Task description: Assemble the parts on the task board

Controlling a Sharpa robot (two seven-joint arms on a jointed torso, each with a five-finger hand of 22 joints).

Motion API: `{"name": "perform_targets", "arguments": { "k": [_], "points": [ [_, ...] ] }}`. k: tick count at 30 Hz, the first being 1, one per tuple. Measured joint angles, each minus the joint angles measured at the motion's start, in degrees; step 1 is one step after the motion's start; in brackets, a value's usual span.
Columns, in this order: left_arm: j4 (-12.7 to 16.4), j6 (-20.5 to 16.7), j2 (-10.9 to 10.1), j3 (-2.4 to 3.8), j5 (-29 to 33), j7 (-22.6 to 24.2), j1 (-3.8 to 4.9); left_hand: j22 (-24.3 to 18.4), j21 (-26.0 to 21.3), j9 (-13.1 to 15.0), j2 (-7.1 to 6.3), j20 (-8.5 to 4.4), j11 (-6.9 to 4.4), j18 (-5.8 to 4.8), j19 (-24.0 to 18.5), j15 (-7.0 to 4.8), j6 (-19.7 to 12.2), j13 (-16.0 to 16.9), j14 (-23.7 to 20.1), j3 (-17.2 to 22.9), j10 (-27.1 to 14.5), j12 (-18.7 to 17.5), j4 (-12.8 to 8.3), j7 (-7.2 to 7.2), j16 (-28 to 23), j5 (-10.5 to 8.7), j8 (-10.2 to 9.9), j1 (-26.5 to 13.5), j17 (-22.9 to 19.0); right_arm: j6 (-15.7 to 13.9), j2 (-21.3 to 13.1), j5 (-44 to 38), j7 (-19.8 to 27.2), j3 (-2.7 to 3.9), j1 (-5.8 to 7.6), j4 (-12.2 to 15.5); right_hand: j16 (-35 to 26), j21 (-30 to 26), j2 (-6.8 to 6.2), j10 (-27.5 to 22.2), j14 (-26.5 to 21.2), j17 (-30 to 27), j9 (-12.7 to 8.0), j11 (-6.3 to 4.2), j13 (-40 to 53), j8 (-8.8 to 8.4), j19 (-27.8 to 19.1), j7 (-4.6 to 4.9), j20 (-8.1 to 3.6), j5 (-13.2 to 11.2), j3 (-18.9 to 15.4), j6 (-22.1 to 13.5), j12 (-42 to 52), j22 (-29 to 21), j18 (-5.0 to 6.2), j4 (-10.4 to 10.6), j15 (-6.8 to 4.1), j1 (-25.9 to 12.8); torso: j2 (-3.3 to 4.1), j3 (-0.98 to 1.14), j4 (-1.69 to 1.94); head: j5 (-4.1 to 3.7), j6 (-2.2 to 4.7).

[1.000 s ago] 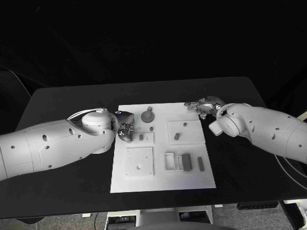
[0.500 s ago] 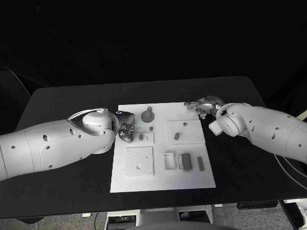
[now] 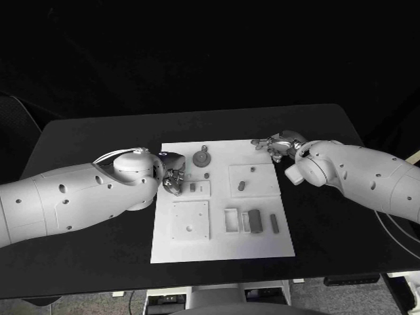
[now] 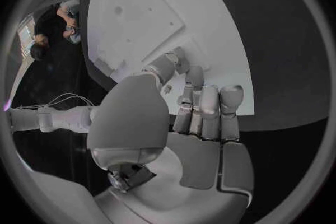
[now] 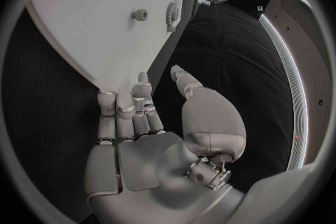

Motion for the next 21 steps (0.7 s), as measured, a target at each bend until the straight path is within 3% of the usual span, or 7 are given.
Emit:
{"name": "perform_targets", "arguments": {
  "k": [21],
  "points": [
    [-0.21,-0.18,0.53,-0.05,-1.55,0.00,-0.04,0.00,0.00,-0.07,0.06,0.01,0.01,0.01,0.01,0.10,0.13,-0.01,0.11,-0.12,0.00,0.00,-0.02,-0.13,0.00,0.13,0.13,0.23,-0.05,0.07,-0.01,-0.01,-0.01,0.00,-0.01,-0.03,0.00,0.00,0.23,0.00,0.00,0.00,-0.05,0.00,0.01,0.00,0.00,-0.05,0.00,0.00,0.00,0.00,0.00,0.00,0.00,0.00,0.02,-0.23,0.02,-0.02,0.00,-0.05,-0.21]
  ]
}}
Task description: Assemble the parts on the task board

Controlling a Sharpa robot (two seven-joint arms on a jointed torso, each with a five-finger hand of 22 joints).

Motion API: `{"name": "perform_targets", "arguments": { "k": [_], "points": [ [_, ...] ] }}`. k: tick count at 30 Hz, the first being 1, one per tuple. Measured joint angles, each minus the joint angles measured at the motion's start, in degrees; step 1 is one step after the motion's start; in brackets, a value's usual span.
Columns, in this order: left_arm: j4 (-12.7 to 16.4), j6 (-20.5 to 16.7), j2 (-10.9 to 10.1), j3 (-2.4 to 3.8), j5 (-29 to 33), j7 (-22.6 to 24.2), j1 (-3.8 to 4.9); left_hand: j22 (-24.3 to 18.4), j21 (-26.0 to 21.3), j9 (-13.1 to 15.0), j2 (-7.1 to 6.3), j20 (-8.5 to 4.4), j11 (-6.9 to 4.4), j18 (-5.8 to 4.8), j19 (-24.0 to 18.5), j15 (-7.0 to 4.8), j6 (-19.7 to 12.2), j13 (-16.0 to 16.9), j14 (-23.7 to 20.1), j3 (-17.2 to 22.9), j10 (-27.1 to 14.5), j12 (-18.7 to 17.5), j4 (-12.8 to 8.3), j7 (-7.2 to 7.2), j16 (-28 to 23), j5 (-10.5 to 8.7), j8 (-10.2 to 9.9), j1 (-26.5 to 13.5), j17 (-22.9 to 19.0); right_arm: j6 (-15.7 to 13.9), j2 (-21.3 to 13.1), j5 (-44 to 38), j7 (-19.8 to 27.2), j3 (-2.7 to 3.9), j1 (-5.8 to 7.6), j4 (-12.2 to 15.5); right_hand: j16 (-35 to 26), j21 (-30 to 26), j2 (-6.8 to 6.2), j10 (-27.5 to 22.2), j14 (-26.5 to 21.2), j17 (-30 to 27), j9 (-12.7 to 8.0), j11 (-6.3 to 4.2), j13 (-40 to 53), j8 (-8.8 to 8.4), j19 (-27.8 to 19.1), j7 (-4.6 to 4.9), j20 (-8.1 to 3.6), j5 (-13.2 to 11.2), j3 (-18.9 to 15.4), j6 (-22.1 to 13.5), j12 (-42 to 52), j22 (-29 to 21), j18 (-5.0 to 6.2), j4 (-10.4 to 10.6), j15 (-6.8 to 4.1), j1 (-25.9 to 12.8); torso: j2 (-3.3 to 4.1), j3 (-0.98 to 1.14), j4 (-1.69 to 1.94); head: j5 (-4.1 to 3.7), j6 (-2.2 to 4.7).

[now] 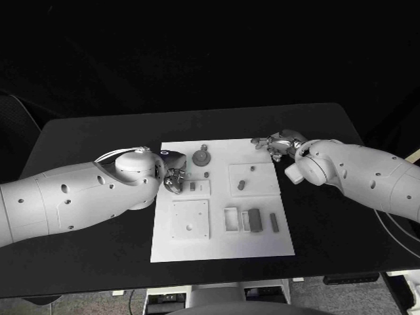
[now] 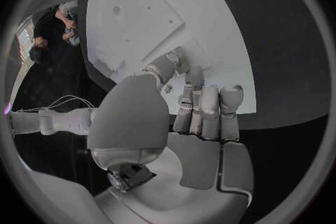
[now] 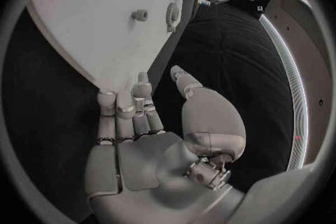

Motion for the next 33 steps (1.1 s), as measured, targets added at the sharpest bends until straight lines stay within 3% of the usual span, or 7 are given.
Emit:
{"name": "perform_targets", "arguments": {
  "k": [33],
  "points": [
    [0.66,0.31,-0.22,-0.06,-1.74,-0.52,-0.08,-0.04,0.00,0.02,0.11,0.09,-0.20,0.02,0.09,-0.14,0.09,0.04,-0.12,0.21,0.20,0.00,-0.07,-0.08,0.00,-0.05,0.00,-0.16,-0.04,0.33,0.04,-0.04,-0.09,0.00,-0.03,-0.07,0.00,0.00,0.00,0.00,-0.05,0.00,0.01,0.00,-0.04,0.00,0.00,0.01,0.00,0.00,0.00,-0.23,0.00,0.00,0.00,0.00,0.06,0.00,-0.04,0.00,0.00,-0.01,-0.22]
  ]
}}
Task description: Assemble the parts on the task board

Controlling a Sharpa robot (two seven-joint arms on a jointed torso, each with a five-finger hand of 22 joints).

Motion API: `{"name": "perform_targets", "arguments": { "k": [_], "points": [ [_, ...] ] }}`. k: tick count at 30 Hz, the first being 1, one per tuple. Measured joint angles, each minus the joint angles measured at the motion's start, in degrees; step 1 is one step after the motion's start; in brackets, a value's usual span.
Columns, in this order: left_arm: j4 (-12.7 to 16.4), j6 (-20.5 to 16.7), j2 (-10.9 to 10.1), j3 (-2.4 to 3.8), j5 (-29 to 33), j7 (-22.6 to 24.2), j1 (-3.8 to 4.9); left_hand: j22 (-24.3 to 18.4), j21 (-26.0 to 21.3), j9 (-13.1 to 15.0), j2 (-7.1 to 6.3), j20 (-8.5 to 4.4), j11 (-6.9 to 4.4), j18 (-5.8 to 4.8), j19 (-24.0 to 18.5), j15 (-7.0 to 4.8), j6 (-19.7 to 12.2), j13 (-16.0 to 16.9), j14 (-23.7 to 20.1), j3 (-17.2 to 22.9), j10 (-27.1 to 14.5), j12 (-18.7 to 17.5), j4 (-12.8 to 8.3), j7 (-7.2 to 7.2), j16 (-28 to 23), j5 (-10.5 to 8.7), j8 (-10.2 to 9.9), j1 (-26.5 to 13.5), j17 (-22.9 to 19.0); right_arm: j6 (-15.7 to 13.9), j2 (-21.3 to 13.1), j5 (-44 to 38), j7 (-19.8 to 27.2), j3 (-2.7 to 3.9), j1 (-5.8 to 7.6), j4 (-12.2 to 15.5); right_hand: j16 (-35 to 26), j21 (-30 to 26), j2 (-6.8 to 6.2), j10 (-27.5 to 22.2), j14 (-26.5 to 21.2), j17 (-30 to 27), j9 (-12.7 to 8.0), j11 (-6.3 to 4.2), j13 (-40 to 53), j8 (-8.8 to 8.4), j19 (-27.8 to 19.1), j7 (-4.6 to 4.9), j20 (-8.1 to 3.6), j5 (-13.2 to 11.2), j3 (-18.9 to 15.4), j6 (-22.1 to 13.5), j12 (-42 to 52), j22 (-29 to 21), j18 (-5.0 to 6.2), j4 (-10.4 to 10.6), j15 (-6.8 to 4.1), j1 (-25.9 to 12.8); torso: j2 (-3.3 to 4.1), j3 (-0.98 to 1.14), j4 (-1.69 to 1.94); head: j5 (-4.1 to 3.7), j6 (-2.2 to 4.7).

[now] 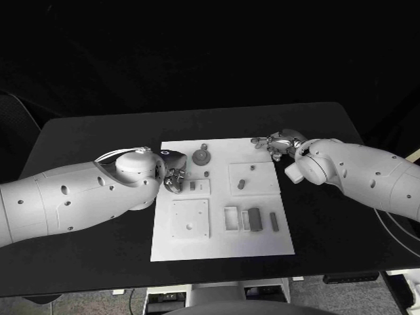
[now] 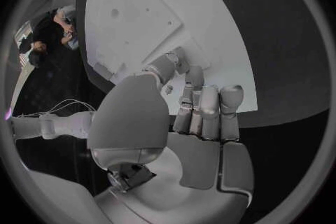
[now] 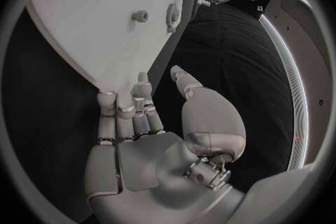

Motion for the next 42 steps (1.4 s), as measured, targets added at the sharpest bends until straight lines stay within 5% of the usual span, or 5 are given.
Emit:
{"name": "perform_targets", "arguments": {
  "k": [42],
  "points": [
    [0.05,0.27,0.10,0.02,-0.43,-0.89,0.01,0.01,0.00,0.02,0.06,-0.13,-0.32,0.03,-0.13,0.02,0.13,0.12,0.20,-0.38,0.33,0.41,-0.07,-0.12,0.00,-0.06,0.11,-0.52,-0.11,0.26,0.04,-0.05,-0.10,0.00,-0.02,-0.03,-0.22,0.00,0.00,0.00,0.00,0.00,-0.04,0.00,-0.04,0.00,0.00,0.17,0.00,0.00,0.00,0.07,0.00,-0.01,0.00,0.00,-0.21,0.00,0.02,0.01,0.01,0.05,0.03]
  ]
}}
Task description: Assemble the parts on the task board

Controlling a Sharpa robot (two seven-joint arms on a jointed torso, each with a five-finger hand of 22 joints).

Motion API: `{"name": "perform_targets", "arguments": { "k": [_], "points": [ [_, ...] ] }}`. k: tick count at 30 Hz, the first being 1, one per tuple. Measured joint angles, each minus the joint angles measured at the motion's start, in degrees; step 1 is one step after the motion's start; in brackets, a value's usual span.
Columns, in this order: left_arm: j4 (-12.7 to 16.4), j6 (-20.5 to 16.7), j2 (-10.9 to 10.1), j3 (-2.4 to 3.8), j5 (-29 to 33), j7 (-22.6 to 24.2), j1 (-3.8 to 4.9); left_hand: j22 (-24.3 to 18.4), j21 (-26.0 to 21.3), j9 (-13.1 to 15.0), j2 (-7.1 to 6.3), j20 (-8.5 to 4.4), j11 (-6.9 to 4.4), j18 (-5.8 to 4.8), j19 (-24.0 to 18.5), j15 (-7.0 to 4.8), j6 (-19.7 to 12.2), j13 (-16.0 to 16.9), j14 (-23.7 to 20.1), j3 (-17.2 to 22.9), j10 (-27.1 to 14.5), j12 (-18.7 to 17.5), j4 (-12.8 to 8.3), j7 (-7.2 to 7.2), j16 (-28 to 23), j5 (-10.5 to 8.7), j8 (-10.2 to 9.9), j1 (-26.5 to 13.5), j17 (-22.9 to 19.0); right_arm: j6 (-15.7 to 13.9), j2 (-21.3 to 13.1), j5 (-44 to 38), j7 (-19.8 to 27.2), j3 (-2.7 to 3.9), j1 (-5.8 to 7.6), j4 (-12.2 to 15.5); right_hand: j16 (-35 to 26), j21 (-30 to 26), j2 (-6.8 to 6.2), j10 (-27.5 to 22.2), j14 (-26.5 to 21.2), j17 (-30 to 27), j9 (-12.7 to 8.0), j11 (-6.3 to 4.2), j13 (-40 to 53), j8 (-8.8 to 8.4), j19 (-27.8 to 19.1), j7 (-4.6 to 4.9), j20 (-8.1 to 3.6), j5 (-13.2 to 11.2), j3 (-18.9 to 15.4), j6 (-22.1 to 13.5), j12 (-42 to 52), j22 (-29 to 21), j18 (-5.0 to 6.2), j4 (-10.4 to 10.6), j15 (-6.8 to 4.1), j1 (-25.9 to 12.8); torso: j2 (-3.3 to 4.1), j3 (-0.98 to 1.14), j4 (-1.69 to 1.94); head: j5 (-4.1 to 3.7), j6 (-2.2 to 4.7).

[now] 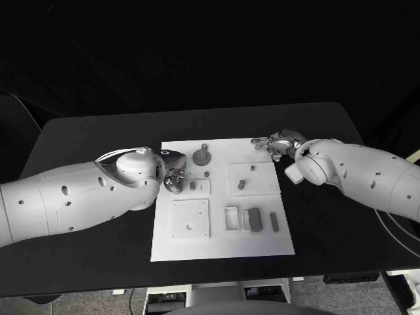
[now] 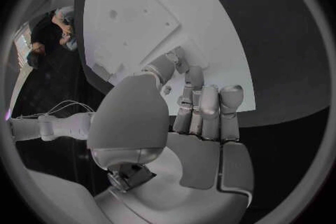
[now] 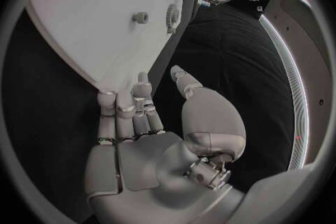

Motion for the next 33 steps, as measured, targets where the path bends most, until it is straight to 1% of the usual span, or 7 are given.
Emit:
{"name": "perform_targets", "arguments": {
  "k": [3,9,11,13,17,20,33],
  "points": [
    [-0.01,-0.07,-0.01,0.00,0.00,-0.04,0.00,-0.05,0.00,-0.05,-0.19,0.00,-0.13,0.01,0.00,-0.01,-0.03,0.00,-0.01,-0.27,0.13,0.04,-0.22,0.05,0.00,0.00,-0.01,-0.52,0.00,0.00,0.00,0.00,-0.01,0.00,0.00,0.00,0.00,0.00,0.00,0.00,-0.04,0.00,0.00,0.00,0.00,0.00,0.00,0.00,0.00,0.00,0.00,0.00,0.00,0.00,0.00,0.00,0.04,0.00,0.01,-0.01,0.00,0.00,-0.03],
    [-0.01,-0.42,-0.09,-0.01,0.00,-0.14,-0.01,-0.05,0.00,-0.38,-0.24,-0.13,-0.41,0.00,0.13,-0.04,-1.06,0.08,-0.02,-1.03,0.41,0.26,-0.61,1.47,0.00,0.00,-1.02,-0.97,-0.07,0.01,-0.01,-0.01,-0.02,0.00,0.00,0.00,0.00,0.00,0.00,0.00,-0.04,0.00,0.00,0.00,0.01,0.00,0.00,-0.01,0.00,0.00,0.00,0.00,0.00,0.00,0.00,0.00,0.05,0.00,0.01,-0.01,0.01,0.00,-0.05],
    [-0.01,-0.56,-0.10,-0.02,0.00,-0.20,-0.01,-0.16,0.00,-0.56,-0.29,-0.22,-0.47,0.00,0.23,-0.04,-1.55,0.08,-0.01,-1.63,0.52,0.26,-0.80,2.14,0.00,0.00,-1.63,-1.30,-0.20,0.01,-0.03,-0.01,-0.03,0.00,0.00,0.00,0.00,0.00,0.00,0.00,-0.04,0.00,0.00,0.00,0.01,0.00,0.00,-0.01,0.00,0.00,0.00,0.00,0.00,0.00,0.00,0.00,0.05,0.00,0.01,-0.01,0.01,0.00,-0.05],
    [-0.01,-0.67,-0.10,-0.02,0.00,-0.24,-0.01,-0.19,0.00,-0.74,-0.23,-0.22,-0.47,0.00,0.23,-0.04,-1.86,0.07,-0.01,-1.90,0.52,0.26,-0.90,2.40,0.00,0.01,-1.93,-1.40,-0.22,0.01,-0.03,-0.01,-0.03,0.00,0.00,0.00,0.00,0.00,0.00,0.00,-0.04,0.00,0.01,0.00,0.01,0.00,0.00,-0.02,0.00,0.00,0.00,0.00,0.00,0.00,0.00,0.00,0.05,0.00,0.01,-0.01,0.01,0.00,-0.05],
    [-0.03,-0.88,-0.11,-0.02,0.00,-0.34,-0.01,-0.31,0.00,-1.12,-0.17,-0.22,-0.47,-0.01,0.23,-0.03,-3.85,0.07,-0.01,-2.38,0.52,0.26,-0.95,2.34,0.00,0.02,-2.66,-1.45,-0.32,0.02,-0.03,-0.01,-0.04,0.00,0.00,-0.02,0.00,0.00,0.00,0.00,-0.04,0.00,0.01,0.00,0.01,0.00,0.00,-0.03,0.00,0.00,0.00,0.01,0.00,0.00,0.00,0.00,0.06,0.00,0.00,-0.01,0.01,-0.01,-0.05],
    [-0.04,-0.97,-0.10,-0.02,0.00,-0.38,-0.01,-0.32,0.00,-1.31,-0.32,-0.22,-0.47,-0.01,0.24,-0.02,-4.69,0.07,0.00,-2.48,0.52,0.26,-0.85,2.36,0.00,0.02,-2.77,-1.29,-0.38,0.04,-0.02,-0.02,-0.06,0.00,0.00,-0.02,0.00,0.00,0.00,0.00,-0.04,0.00,0.01,0.00,0.01,0.00,0.00,-0.04,0.00,0.00,0.00,0.01,0.00,0.00,0.00,0.00,0.06,0.00,-0.01,0.00,0.01,-0.02,-0.09],
    [-0.07,-1.09,-0.09,0.00,0.00,-0.41,0.00,-0.37,0.00,-1.49,-0.31,-0.20,-0.46,-0.01,0.24,0.01,-5.00,0.06,0.03,-2.64,0.51,0.26,-1.01,2.43,0.00,0.06,-3.01,-1.29,-0.43,0.10,-0.02,-0.03,-0.10,-0.01,0.00,0.03,0.00,0.00,0.00,0.00,0.03,0.00,-0.02,0.00,-0.02,0.00,0.00,-0.07,0.00,0.00,0.00,0.04,0.00,0.00,0.00,0.00,0.13,0.00,-0.01,0.01,-0.01,-0.08,-0.18]
  ]
}}
